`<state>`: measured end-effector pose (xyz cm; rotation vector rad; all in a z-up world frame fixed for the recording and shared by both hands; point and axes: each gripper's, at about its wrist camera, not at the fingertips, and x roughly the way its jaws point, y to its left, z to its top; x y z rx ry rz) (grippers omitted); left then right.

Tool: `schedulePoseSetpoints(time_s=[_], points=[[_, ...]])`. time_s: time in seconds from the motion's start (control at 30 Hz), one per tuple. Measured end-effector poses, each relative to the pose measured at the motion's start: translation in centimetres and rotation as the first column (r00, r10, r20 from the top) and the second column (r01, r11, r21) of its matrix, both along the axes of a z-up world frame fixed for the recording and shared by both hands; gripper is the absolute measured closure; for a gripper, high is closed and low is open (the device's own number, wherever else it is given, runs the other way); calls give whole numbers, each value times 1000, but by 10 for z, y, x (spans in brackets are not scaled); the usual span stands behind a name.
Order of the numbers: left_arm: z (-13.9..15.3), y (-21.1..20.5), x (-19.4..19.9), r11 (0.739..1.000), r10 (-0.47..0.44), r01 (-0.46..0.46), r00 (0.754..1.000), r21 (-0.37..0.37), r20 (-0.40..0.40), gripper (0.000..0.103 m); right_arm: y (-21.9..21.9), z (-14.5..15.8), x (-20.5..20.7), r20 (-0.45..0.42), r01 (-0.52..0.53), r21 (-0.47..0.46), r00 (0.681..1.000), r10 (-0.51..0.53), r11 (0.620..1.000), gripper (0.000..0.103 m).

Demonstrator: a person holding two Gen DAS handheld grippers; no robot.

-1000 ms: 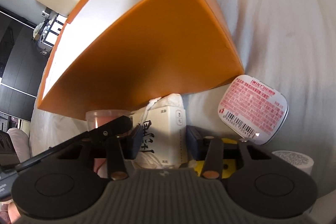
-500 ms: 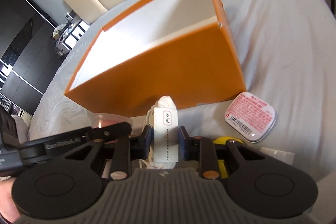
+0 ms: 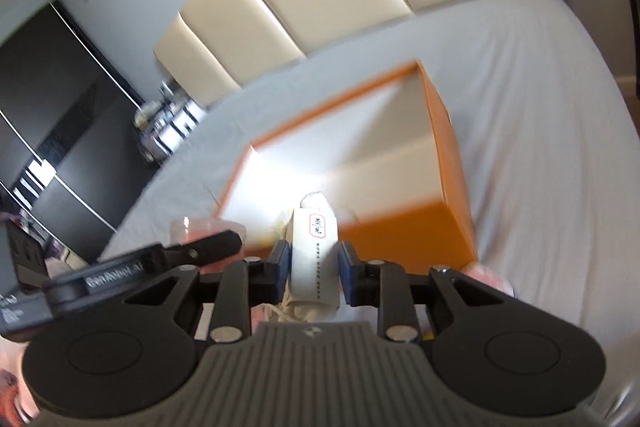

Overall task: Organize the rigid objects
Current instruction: 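Lower the sponge case and white packet into the orange box and open both tools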

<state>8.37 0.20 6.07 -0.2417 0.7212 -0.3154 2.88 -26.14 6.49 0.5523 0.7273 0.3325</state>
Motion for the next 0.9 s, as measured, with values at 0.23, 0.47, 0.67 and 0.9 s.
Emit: schedulePoseSetpoints(time_s=[0.23, 0.47, 0.67, 0.9], points=[[10, 1, 42, 999, 43, -44, 999, 31, 25, 33, -5, 37, 41, 101, 85, -39, 992, -80, 996, 78], [-8, -2, 83, 994, 17, -14, 1000, 111, -26, 33, 21, 17, 92, 74, 140, -224, 989, -126, 964, 78], [-44, 5, 107, 981, 32, -9, 993, 192, -116, 33, 41, -35, 112, -49, 87, -323, 993, -108, 942, 78], [-61, 10, 116, 986, 13, 17, 984, 168, -175, 33, 58, -58, 127, -124, 21, -323, 990, -65, 946, 78]])
